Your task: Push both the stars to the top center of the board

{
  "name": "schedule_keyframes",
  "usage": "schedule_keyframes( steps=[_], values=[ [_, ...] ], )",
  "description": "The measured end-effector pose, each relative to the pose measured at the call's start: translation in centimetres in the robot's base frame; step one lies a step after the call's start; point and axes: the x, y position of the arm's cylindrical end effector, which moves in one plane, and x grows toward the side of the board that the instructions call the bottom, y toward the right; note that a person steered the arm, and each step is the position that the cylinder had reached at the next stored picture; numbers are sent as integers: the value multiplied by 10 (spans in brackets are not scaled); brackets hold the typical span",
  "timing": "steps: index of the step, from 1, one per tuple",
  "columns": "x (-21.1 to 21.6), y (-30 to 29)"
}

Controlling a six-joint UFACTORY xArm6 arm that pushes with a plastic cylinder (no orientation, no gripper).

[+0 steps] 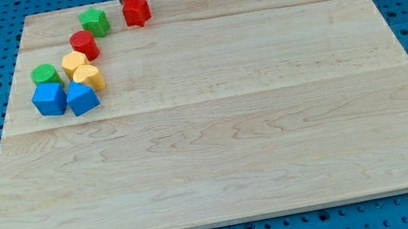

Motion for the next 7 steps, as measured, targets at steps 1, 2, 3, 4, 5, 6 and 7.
schedule_keyframes(
  steps=[1, 2, 3, 4, 5, 6, 7],
  values=[
    [3, -67],
    [34, -97],
    [43, -54],
    [46, -10],
    [53, -4],
    [55, -5],
    [78, -15]
  ],
)
